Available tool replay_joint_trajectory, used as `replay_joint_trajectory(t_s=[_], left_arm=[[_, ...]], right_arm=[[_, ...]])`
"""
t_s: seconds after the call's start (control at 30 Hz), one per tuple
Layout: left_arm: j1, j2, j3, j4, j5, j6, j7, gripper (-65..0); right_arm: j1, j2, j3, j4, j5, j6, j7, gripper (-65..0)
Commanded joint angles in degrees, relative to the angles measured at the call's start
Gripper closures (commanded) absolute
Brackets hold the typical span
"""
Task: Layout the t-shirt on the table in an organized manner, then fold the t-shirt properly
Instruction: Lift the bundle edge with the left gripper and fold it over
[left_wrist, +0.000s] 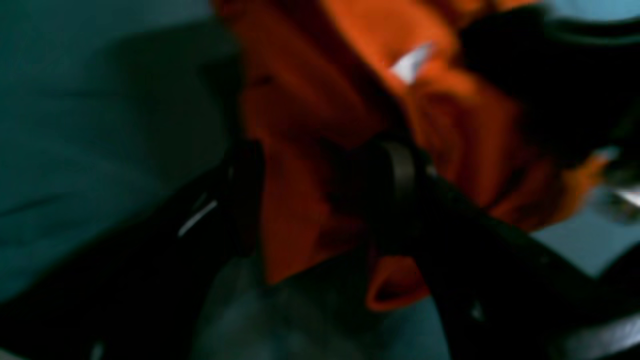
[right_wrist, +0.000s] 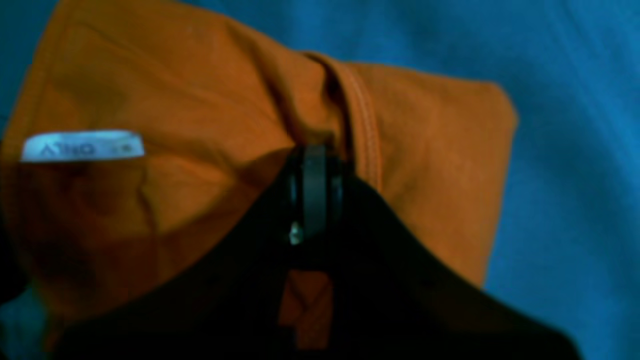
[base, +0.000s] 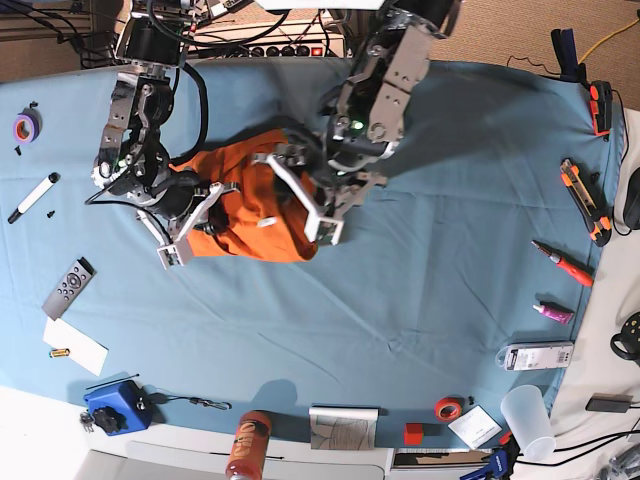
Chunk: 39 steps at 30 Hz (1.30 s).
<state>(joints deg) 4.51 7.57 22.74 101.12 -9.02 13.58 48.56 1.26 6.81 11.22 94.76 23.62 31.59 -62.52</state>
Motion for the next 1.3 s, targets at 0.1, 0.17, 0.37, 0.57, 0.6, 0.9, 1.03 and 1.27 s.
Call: replay_joint_trajectory(t_s=[0.1, 0.17, 0.37, 0.57, 0.6, 0.9, 1.03, 1.27], left_arm=[[-1.7, 1.4, -0.2, 1.0, -0.7, 0.0, -0.3, -33.8], [-1.6, 1.4, -0.3, 1.0, -0.3, 0.0, -0.3, -33.8], [-1.7, 1.4, -1.5, 1.4, -0.1, 0.0, 0.3, -33.8], [-2.9, 1.4, -2.1, 3.7, 0.1, 0.0, 0.7, -33.8], [-3.3, 1.4, -2.1, 3.7, 0.1, 0.0, 1.0, -33.8], [-4.1, 1.4, -2.0, 3.8, 0.0, 0.0, 1.6, -33.7], [-4.2, 1.4, -1.9, 3.7, -1.4, -0.5, 1.6, -33.7], [-2.8, 1.4, -1.9, 2.2, -2.6, -6.2, -3.1, -33.8]], right_arm=[[1.5, 0.7, 0.1, 0.8, -3.1, 0.0, 1.4, 0.0], [1.7, 1.1, 0.1, 0.8, -3.4, -0.1, 1.6, 0.0], [1.7, 1.6, 0.1, 0.7, -3.6, -0.1, 1.7, 0.0], [1.7, 1.6, 0.1, 0.7, -3.9, -0.1, 2.0, 0.0], [1.8, 1.7, 0.1, 0.8, -3.7, -0.1, 2.4, 0.0], [3.3, 6.8, 3.0, 12.4, -3.2, -4.7, 2.8, 0.0], [3.3, 8.7, 7.7, 14.8, -6.0, -9.4, 2.1, 0.0], [3.2, 8.7, 10.8, 5.3, -8.7, -8.7, -0.4, 0.0]])
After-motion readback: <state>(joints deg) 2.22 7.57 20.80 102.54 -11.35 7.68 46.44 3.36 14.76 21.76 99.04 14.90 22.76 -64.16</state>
